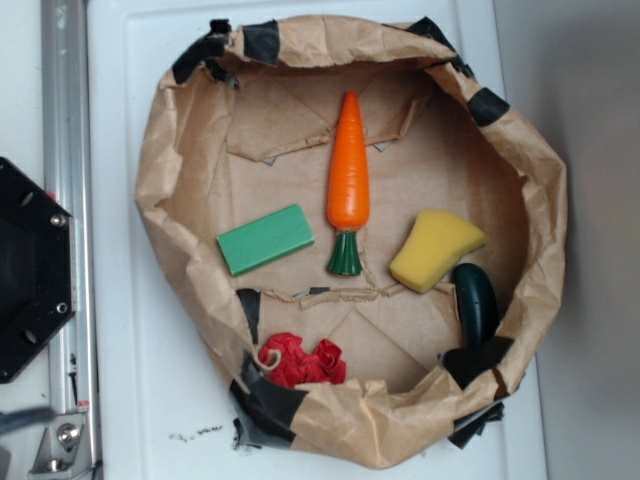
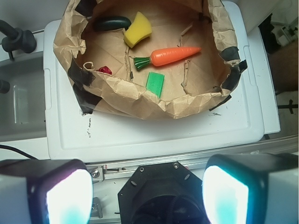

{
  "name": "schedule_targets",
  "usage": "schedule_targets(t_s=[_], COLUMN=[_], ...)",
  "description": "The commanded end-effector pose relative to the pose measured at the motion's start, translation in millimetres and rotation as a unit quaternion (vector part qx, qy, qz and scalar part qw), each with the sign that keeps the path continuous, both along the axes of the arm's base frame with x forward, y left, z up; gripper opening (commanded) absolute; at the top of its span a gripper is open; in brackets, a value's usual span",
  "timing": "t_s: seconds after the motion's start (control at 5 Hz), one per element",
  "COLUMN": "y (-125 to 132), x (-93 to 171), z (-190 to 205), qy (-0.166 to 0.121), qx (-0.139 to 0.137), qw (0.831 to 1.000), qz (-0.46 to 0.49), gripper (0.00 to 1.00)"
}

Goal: Grab the carrot.

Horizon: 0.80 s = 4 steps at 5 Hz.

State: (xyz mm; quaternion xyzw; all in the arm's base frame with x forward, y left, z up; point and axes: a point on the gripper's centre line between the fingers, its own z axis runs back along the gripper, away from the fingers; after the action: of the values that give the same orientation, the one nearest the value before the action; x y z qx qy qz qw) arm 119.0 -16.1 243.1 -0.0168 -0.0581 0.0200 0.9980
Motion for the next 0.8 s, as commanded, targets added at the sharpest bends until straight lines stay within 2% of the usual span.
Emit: schedule_targets(t_s=[0.0,0.2,0.4,0.6], y=[0,3,2,11], x=[0,47,83,114], z=[0,-27,-46,-78], qy=[0.0,-0.043,-0.03,-0.042], qx=[0.0,-0.001,-0.054,-0.045], qw=[1.0,0.997,0.995,0.978], qz=[0.0,0.063,0.078,0.201], gripper=[1.0,1.0,1.0,1.0])
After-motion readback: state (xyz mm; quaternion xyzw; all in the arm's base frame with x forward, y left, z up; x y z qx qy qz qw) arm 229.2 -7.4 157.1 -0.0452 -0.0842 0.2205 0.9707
